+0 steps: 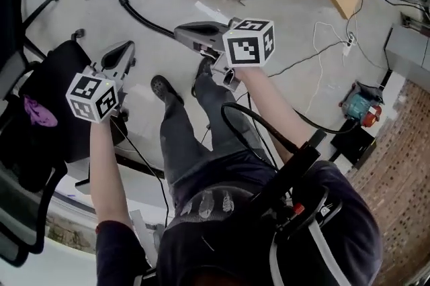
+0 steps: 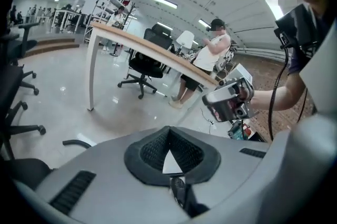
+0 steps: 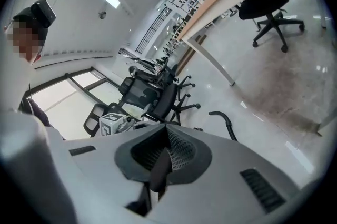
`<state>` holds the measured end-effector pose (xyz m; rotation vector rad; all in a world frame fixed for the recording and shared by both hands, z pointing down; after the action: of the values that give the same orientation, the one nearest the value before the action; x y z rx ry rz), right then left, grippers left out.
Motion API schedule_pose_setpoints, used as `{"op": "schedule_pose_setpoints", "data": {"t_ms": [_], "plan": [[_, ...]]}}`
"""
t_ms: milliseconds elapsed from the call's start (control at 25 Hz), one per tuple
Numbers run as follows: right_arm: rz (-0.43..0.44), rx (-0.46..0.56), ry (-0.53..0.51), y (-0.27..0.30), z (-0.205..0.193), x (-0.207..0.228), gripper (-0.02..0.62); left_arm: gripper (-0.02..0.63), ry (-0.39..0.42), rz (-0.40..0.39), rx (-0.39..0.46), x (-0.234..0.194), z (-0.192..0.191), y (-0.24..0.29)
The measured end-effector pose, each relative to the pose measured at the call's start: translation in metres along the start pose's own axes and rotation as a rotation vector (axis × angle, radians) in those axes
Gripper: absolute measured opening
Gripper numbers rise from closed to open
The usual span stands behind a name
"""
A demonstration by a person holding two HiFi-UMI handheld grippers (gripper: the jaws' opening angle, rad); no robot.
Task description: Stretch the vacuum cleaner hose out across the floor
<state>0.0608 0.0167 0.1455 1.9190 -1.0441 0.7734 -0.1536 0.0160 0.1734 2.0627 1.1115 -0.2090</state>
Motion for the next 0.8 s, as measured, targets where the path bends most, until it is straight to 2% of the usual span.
{"op": "schedule_pose_setpoints", "data": {"t_ms": [160,240,440,800], "plan": [[0.016,0.05,-0.026,-0.029,0.023,-0.06,0.006,0.006,0.079,-0.03,0.056,0.07,0.046,-0.039],[0.029,0.077,-0.062,-0.034,0.038,-0.093,0.005,0.006,0.121,-0.028,0.085,0.09,0.069,-0.063],[0.052,0.102,-0.14,-0.036,0.053,-0.168,0.006,0.006,0.181,-0.028,0.133,0.123,0.094,-0.122],[0.085,0.102,-0.293,-0.04,0.058,-0.256,0.005,0.006,0.241,-0.04,0.264,0.167,0.118,-0.183]]}}
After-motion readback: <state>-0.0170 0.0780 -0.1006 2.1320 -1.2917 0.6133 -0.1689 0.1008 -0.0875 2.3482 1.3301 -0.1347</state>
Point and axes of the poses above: the fingertips, and each gripper's own axes: y forward along the fingers, x to its right, z out of its top, the point moved 7 cm from there along -y, backward along the fingers, and after that the axes turned 2 degrees about -y, right-handed, at the moved point
